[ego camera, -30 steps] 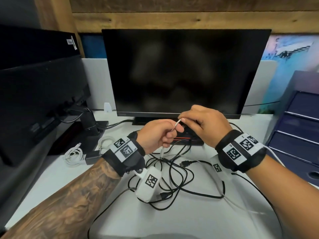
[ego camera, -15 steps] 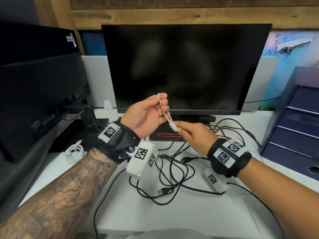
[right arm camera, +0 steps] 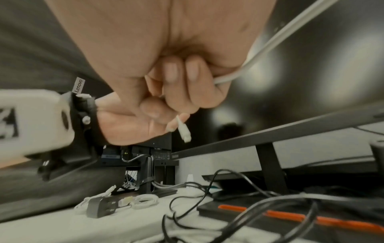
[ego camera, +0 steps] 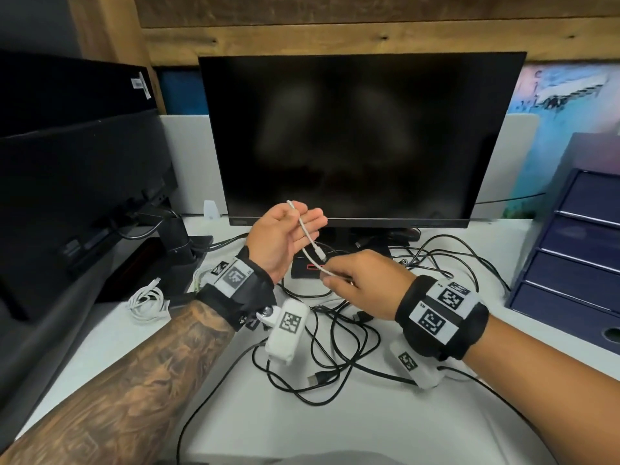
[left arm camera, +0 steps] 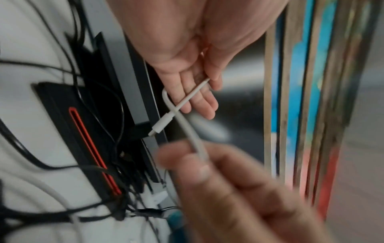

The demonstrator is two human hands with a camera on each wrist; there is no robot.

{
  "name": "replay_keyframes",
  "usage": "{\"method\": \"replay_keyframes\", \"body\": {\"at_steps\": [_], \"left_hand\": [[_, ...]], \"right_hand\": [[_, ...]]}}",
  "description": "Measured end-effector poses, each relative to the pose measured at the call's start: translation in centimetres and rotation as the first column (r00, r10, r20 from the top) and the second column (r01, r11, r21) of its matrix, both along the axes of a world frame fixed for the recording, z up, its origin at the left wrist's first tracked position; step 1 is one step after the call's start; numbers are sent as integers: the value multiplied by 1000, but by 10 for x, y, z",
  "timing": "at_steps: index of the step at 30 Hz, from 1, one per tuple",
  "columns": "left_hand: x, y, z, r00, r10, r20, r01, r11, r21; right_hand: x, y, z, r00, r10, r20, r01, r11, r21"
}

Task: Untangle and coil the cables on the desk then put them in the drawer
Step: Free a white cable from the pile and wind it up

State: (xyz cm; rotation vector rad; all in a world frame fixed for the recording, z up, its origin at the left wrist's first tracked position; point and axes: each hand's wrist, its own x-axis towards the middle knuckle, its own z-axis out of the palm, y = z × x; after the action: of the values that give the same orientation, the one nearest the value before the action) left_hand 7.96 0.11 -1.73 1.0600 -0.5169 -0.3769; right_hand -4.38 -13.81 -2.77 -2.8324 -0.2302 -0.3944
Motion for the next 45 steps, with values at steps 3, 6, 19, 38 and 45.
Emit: {"method": "replay_keyframes", "body": {"at_steps": [3,6,19,38,45], "left_hand": [[-7,-3,-5,965,1,261,-63,972,227],[-14,-5,-7,879,-124,461,-97,899,427],[-28,-1,7,817,-346,461,-16,786,618],[-24,3,22,949,-307,-68,301,949,-90],[-25,-2,15,954,-225,-198,173,953,-250]], "right_hand": [[-2,-6,10,997,-14,82,20,998,-68],[-6,-15,24,986,-28,166,52,988,-146],[-7,-37,47,896,138,422,34,926,-375],[16,-25,-13,996,-76,47,63,973,223],[18,-3,-17,997,-7,-71,24,969,244]]}}
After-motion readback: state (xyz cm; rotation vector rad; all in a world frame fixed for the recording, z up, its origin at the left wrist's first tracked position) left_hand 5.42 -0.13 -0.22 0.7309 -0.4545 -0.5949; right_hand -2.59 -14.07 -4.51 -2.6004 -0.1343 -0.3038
